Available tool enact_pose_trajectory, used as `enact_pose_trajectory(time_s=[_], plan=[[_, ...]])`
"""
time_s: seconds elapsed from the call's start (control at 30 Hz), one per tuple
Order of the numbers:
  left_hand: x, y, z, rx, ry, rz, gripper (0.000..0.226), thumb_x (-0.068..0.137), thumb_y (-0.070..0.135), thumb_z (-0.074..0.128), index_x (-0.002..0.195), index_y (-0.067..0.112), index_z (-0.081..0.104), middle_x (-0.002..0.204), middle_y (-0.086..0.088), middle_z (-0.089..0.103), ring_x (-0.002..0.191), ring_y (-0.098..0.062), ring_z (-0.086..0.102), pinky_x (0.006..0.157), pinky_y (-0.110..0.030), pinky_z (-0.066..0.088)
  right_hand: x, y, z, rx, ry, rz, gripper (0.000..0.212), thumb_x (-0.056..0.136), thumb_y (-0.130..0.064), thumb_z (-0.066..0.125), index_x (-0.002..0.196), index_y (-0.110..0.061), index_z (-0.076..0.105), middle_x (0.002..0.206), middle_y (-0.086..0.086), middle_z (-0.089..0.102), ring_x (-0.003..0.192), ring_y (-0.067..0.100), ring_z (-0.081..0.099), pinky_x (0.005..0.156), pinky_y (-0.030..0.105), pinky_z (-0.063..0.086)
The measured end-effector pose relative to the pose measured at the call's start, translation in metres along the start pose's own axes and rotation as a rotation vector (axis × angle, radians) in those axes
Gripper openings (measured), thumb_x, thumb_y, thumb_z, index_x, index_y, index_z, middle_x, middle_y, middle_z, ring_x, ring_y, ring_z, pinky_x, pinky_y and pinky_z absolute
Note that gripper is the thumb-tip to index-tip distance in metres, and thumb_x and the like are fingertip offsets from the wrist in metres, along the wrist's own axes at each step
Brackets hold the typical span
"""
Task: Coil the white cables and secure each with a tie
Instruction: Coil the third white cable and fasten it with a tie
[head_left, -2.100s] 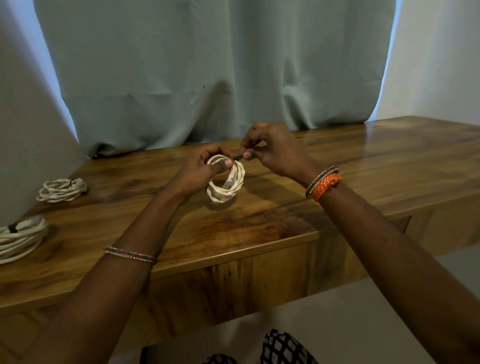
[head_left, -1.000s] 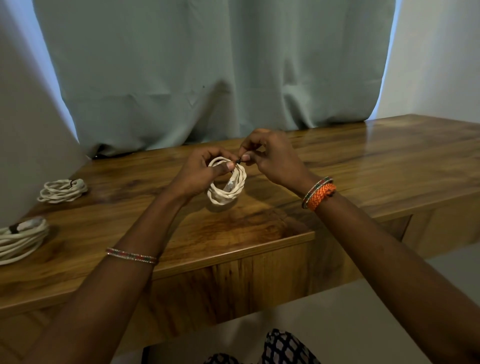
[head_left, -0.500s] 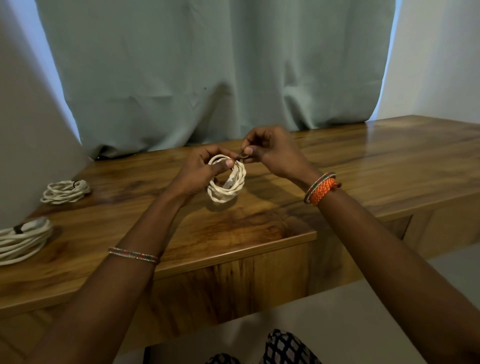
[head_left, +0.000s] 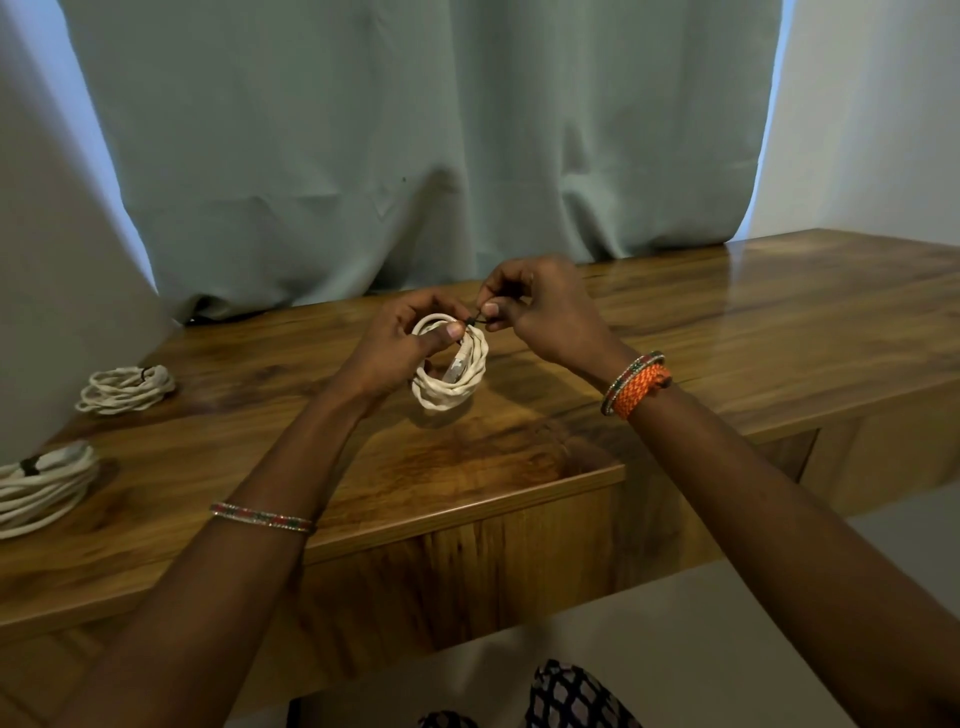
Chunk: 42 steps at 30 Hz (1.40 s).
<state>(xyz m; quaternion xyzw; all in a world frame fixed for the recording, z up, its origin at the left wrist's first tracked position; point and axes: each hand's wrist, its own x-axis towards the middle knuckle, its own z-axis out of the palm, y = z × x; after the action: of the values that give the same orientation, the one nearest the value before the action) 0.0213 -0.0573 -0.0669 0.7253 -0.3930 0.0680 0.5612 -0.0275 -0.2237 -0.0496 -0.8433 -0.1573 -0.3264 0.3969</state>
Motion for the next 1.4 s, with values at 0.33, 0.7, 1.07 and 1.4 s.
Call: enact_pose_trajectory(time_s=[0.33, 0.7, 1.07, 1.4], plan=[[0.0006, 0.0000, -0.0009, -0.053, -0.004, 0.014, 0.016, 0.087, 0.004, 0.059, 0.085, 0.019, 0.062, 0.074, 0.013, 0.068, 0.069, 0.000, 0.060, 0.060, -0.021, 0.047, -0.0036, 0.0002, 0.0030, 0.188, 0.065, 0.088, 0.009, 0.083, 0.009, 0.061, 0.081, 0.001, 0.066, 0.074, 0.004, 0.065, 0.071, 0.014, 0.067, 0.066, 0.024, 0.059], [0.0002, 0.0004, -0.0005, -0.083, -0.003, 0.007, 0.009, 0.082, 0.011, 0.061, 0.084, 0.019, 0.062, 0.074, 0.014, 0.068, 0.070, 0.000, 0.061, 0.062, -0.020, 0.047, -0.0051, 0.0023, 0.0027, 0.168, 0.051, 0.058, 0.014, 0.083, 0.007, 0.062, 0.080, -0.005, 0.067, 0.073, 0.005, 0.067, 0.067, 0.008, 0.067, 0.065, 0.021, 0.058], [-0.0010, 0.0017, 0.0009, -0.059, -0.022, -0.010, 0.006, 0.080, 0.012, 0.064, 0.084, 0.017, 0.063, 0.075, 0.012, 0.070, 0.071, 0.000, 0.063, 0.061, -0.023, 0.047, -0.0078, 0.0031, 0.0022, 0.088, 0.043, 0.011, 0.011, 0.081, 0.006, 0.064, 0.079, -0.003, 0.068, 0.073, 0.006, 0.067, 0.060, 0.001, 0.063, 0.060, 0.014, 0.054], [-0.0007, 0.0034, 0.0029, -0.062, -0.014, -0.034, 0.018, 0.085, -0.004, 0.058, 0.084, 0.013, 0.062, 0.069, 0.014, 0.070, 0.065, 0.003, 0.063, 0.061, -0.011, 0.048, -0.0098, 0.0068, 0.0055, 0.053, 0.044, 0.005, 0.014, 0.081, 0.005, 0.065, 0.078, -0.007, 0.069, 0.072, 0.000, 0.066, 0.067, 0.008, 0.066, 0.064, 0.020, 0.057]])
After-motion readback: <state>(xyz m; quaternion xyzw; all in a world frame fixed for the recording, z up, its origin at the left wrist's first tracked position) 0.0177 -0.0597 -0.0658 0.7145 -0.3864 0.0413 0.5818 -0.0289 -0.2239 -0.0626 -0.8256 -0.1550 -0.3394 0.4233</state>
